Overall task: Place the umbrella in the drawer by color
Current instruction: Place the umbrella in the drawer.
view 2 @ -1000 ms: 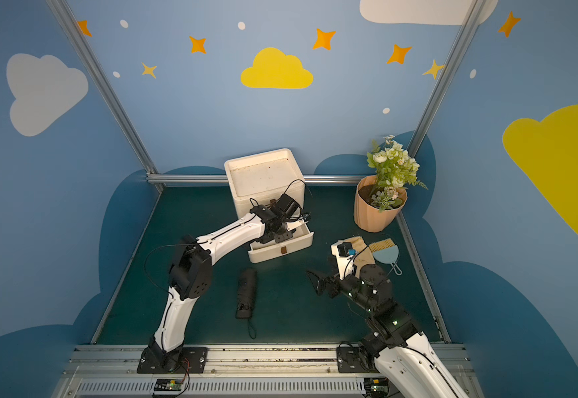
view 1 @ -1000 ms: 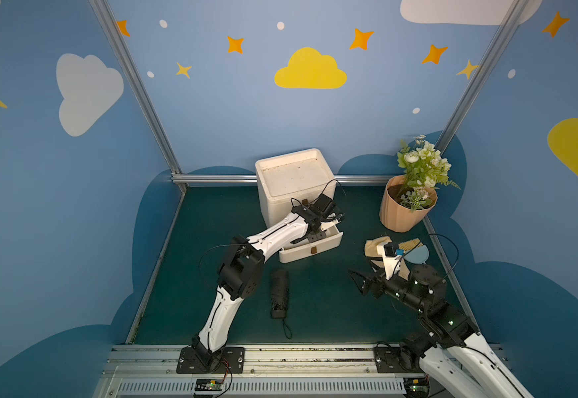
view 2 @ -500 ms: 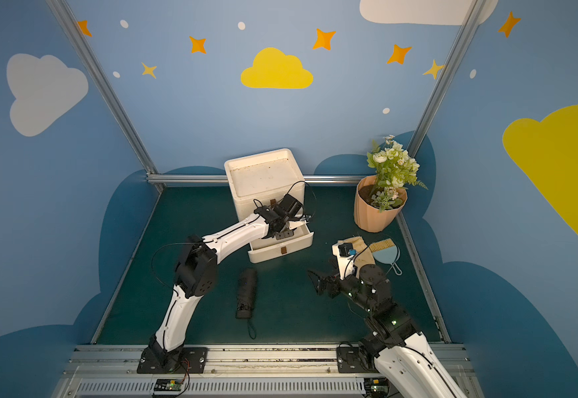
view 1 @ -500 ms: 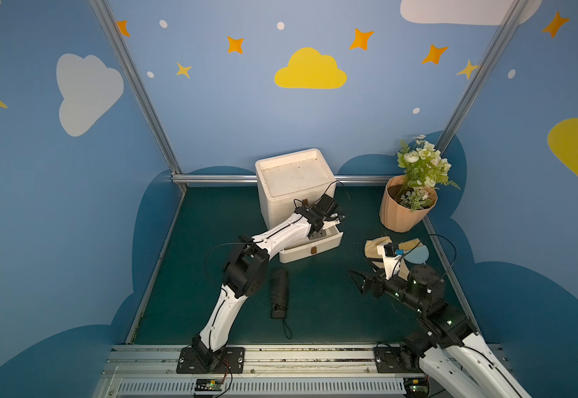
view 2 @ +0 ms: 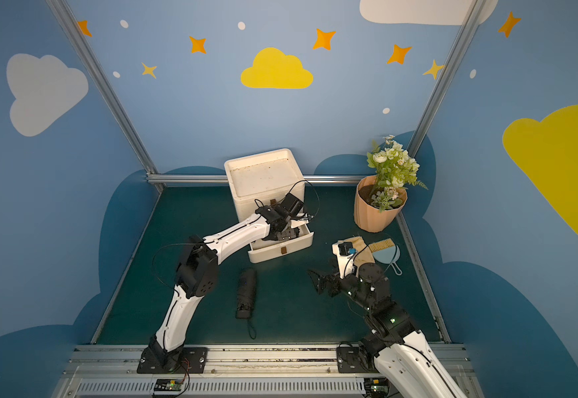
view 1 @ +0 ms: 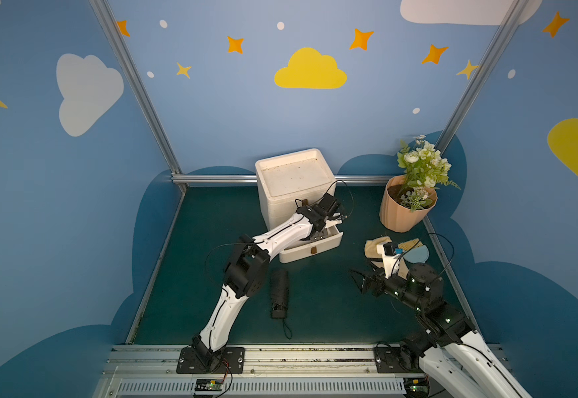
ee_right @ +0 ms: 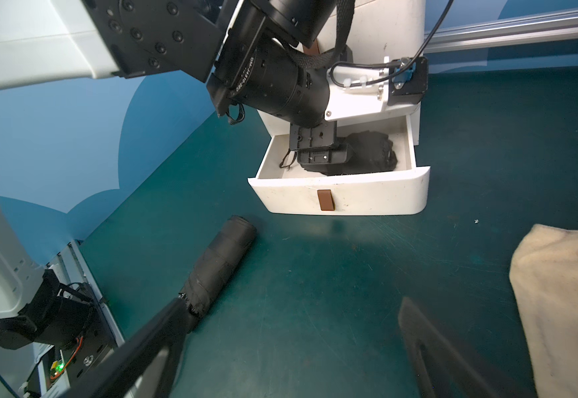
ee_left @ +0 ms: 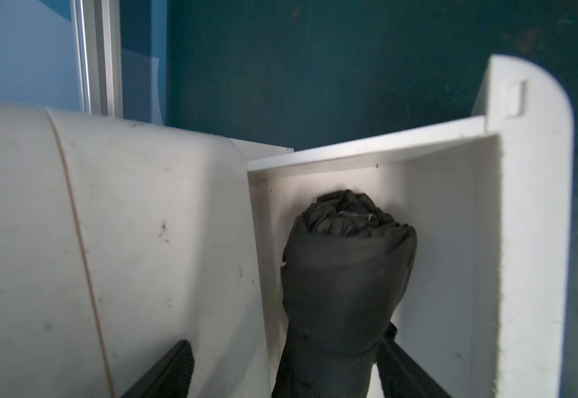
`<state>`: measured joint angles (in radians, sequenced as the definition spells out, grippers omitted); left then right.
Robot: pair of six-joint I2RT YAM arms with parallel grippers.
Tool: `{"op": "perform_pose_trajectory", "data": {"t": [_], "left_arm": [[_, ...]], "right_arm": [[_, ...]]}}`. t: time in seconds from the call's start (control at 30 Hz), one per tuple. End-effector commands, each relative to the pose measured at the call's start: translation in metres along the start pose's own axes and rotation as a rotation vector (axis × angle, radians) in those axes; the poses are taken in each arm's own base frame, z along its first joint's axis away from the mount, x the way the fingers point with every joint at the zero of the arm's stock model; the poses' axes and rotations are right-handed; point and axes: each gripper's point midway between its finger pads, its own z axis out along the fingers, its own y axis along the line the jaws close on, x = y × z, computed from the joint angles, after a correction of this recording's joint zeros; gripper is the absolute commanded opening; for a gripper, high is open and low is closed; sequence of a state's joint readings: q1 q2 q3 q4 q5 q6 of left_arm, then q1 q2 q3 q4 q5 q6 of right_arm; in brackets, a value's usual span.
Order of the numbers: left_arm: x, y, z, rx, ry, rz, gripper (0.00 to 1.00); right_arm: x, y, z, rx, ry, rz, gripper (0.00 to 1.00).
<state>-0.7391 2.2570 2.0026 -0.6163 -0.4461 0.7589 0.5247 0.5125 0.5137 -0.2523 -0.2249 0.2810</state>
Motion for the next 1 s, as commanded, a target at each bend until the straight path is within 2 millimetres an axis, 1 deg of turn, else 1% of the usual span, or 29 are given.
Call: {"op": "perform_pose_trajectory", "data": {"t": [0.0,0.13,0.2,0.27,0.33,0.47,0.63,0.7,0.83,0.9,0.97], "left_arm": [[-0.004,0.016,0.003,-0.049,-0.01,-0.016,0.91],[-0.006,0.02,0.004,-0.063,-0.011,-0.022,0.91],[-0.007,0.02,0.001,-0.054,-0.022,-0.037,0.91],[-0.01,0.022,-0.007,-0.046,-0.041,-0.053,0.91],[-0.014,0.028,-0.019,-0.043,-0.066,-0.08,0.91],[-0.021,0.043,-0.058,-0.037,-0.137,-0.162,0.91],[-0.016,0.065,-0.112,-0.062,-0.198,-0.281,0.91],[-0.009,0.073,-0.136,-0.081,-0.226,-0.343,0.92],[0.009,0.082,-0.179,-0.102,-0.291,-0.476,0.97],[0.025,0.086,-0.202,-0.108,-0.319,-0.573,0.98],[0.043,0.085,-0.22,-0.102,-0.341,-0.677,0.99]], "right_arm": [[0.001,-0.001,0.001,-0.004,-0.003,0.012,0.98],[0.002,-0.002,0.002,-0.002,-0.002,0.023,0.98],[0.002,-0.002,0.002,-0.003,-0.004,0.025,0.98],[0.001,-0.002,0.001,-0.003,-0.005,0.027,0.98],[0.0,-0.001,0.001,-0.008,-0.003,0.03,0.98],[-0.001,0.001,0.002,-0.022,0.015,0.049,0.98],[-0.001,0.003,0.006,-0.04,0.044,0.077,0.98],[-0.001,0.003,0.009,-0.044,0.059,0.091,0.98],[-0.001,0.006,0.015,-0.071,0.08,0.126,0.98],[0.0,0.008,0.021,-0.091,0.089,0.153,0.97],[0.001,0.009,0.026,-0.108,0.095,0.181,0.97]]}}
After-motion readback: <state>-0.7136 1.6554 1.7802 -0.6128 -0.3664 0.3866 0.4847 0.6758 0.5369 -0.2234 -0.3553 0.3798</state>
